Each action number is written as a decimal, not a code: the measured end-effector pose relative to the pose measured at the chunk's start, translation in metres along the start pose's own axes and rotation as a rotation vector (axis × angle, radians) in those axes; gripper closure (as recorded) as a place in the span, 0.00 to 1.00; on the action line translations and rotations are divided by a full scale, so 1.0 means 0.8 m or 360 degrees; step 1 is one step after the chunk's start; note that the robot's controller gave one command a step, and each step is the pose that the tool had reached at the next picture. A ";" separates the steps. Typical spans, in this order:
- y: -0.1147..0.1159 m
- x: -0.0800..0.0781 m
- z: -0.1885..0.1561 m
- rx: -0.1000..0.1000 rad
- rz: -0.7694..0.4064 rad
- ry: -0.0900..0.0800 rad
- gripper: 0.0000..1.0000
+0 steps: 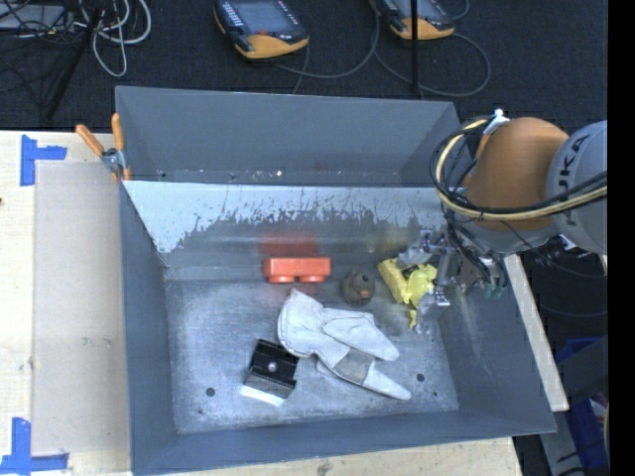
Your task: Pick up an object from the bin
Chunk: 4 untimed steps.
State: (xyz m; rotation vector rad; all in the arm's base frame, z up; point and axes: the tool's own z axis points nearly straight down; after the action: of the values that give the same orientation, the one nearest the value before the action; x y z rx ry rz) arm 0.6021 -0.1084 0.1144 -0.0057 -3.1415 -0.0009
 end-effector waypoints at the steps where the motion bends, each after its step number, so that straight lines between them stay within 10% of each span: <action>1: -0.012 -0.037 0.021 -0.0006 0.0073 -0.0042 1.00; 3: -0.014 -0.026 -0.025 0.0002 0.0076 -0.0020 1.00; 4: -0.011 -0.022 -0.002 0.0002 0.0071 -0.0011 0.00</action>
Offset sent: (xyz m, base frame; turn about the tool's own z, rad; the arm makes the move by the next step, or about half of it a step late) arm 0.0000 0.0000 0.0000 0.0000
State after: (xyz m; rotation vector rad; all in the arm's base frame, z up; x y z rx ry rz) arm 0.6198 -0.1174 0.1161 -0.0756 -3.1474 0.0015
